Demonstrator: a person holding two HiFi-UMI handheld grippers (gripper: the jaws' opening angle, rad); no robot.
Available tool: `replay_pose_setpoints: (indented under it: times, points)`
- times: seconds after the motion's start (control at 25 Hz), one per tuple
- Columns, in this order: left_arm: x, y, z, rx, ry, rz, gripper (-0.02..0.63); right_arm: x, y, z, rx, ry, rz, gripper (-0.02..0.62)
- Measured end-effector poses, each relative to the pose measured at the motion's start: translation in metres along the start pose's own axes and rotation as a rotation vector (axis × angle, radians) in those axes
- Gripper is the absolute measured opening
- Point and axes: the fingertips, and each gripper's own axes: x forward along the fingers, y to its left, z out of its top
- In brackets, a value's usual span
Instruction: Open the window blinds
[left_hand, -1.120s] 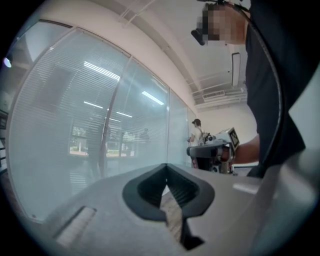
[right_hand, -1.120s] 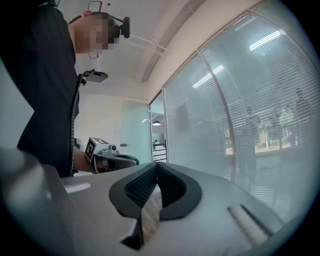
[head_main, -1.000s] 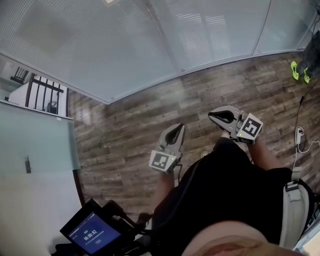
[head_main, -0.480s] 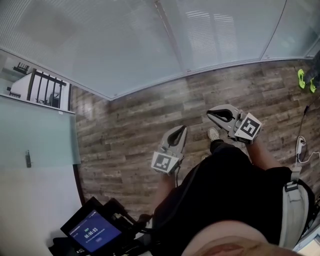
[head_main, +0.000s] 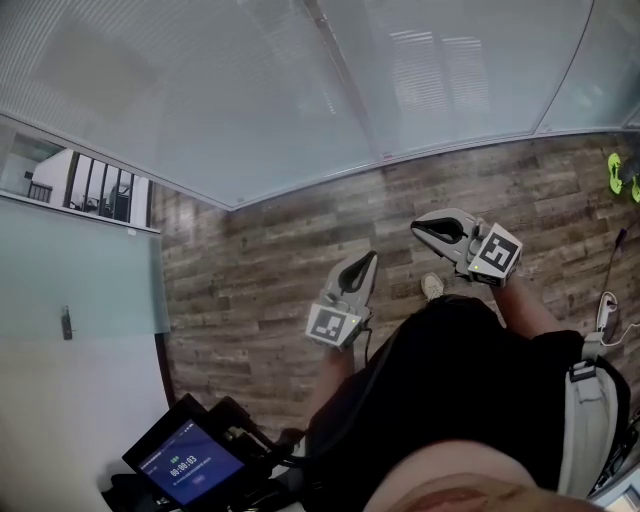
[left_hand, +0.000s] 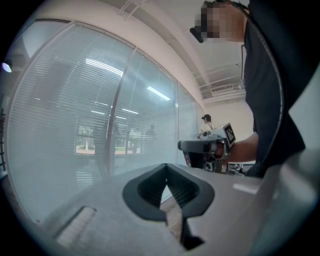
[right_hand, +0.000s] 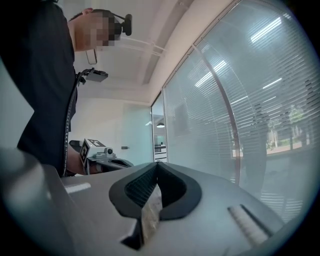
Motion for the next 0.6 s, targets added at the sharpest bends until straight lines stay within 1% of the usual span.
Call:
replay_pose_setpoints:
  times: [0.16,0.6]
  points:
    - [0.016,0.002,0.007,0.007,-0.011,0.002,0.003,0.002,-0.013,0.007,-0.020,-0.010,0.001,0.005]
    - [0.049,0.021,0.027,0.035,-0.035,0.029,0.003,0.013,-0.046,0.015,-0.082,0.000,0.072,0.005]
